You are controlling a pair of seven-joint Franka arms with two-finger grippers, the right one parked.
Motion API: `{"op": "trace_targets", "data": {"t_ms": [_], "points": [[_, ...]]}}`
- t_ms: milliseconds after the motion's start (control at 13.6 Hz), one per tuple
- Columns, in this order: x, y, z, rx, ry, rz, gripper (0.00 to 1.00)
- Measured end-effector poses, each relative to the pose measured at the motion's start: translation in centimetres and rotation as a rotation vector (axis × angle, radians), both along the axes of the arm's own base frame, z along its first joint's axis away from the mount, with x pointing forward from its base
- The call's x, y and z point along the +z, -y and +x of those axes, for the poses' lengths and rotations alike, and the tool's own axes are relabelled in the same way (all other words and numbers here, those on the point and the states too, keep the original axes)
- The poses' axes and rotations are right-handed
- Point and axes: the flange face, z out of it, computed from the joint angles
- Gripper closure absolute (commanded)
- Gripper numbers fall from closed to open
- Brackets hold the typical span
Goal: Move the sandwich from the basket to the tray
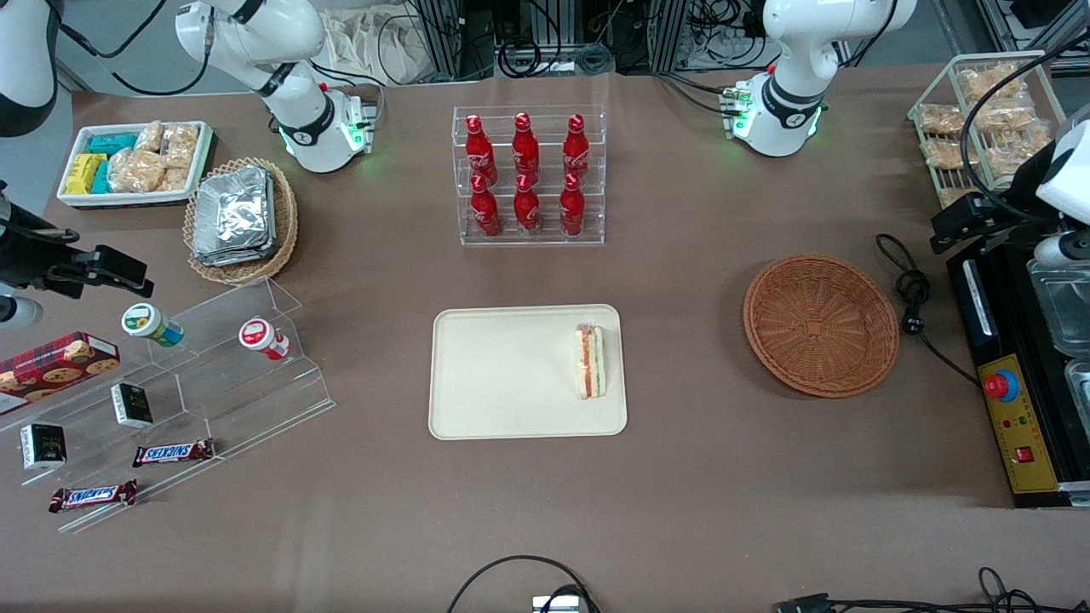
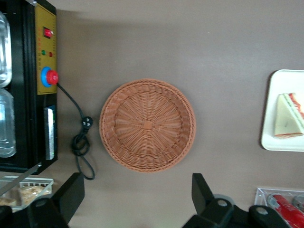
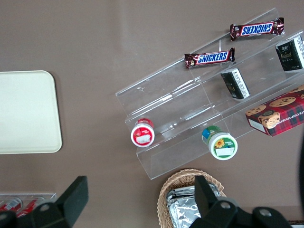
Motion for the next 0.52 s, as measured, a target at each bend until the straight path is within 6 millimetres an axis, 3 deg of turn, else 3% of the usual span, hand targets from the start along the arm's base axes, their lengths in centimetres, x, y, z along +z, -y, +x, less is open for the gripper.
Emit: {"op": "trace_targets", "data": {"t_ms": [515], "points": [[-0.04, -0.04, -0.05, 0.002, -0.005, -0.009, 0.00]]}}
